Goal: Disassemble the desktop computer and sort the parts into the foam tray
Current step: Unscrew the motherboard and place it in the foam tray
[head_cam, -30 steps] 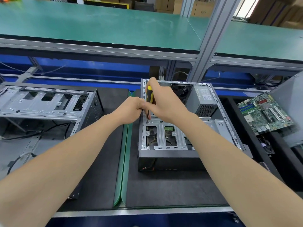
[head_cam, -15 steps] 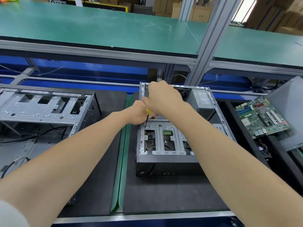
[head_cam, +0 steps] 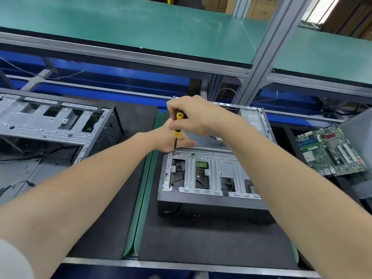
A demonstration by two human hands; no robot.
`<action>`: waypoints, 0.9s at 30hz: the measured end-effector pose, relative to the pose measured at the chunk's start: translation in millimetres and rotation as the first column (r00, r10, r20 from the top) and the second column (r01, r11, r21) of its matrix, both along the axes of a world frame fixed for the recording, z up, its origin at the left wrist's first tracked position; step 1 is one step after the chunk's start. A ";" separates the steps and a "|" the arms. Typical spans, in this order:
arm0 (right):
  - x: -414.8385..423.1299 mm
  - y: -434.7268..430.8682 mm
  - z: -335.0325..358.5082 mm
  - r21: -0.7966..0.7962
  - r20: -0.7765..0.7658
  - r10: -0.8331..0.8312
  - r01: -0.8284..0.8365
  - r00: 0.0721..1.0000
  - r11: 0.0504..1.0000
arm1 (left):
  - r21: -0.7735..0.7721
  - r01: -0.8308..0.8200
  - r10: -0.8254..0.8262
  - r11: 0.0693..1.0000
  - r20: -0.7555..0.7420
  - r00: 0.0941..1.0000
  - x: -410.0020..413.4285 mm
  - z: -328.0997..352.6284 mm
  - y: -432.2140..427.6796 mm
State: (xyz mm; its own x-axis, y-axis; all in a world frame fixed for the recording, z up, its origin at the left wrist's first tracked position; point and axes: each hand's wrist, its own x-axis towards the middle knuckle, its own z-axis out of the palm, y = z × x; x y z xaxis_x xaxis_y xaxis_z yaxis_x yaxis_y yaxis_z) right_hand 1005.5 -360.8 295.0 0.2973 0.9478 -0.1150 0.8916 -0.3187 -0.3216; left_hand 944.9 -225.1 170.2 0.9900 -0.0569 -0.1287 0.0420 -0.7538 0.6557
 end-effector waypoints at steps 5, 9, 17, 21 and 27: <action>12.2 -1.1 5.2 -0.052 0.004 0.201 -0.200 0.980 0.978 | 0.028 -0.022 0.024 0.999 -0.058 0.998 -2.6 4.3 -6.5; 14.7 -4.0 0.7 -0.021 0.003 0.189 -0.189 0.982 0.982 | -0.036 -0.045 0.044 0.998 -0.050 0.998 -5.0 8.1 -10.8; -18.1 -7.2 -1.3 0.037 0.257 -0.046 0.038 0.965 0.999 | -0.038 -0.061 0.063 0.997 0.058 0.996 -6.4 3.7 -11.3; -31.6 4.1 -3.1 0.064 0.353 -0.266 0.260 0.897 0.963 | 0.014 -0.013 0.011 1.000 0.127 0.992 -10.0 8.2 -12.8; -44.5 15.2 -13.2 0.003 0.384 -0.470 0.508 0.795 0.861 | 0.121 -0.064 0.051 0.991 0.112 0.992 -3.1 -2.5 -6.1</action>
State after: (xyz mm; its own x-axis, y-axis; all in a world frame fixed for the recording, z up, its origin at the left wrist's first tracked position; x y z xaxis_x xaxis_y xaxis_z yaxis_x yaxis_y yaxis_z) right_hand 961.0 -345.6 281.8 0.7558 0.6547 0.0107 0.6538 -0.7554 0.0442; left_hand 941.8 -231.2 167.6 0.9997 0.0102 -0.0230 0.0214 -0.8283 0.5599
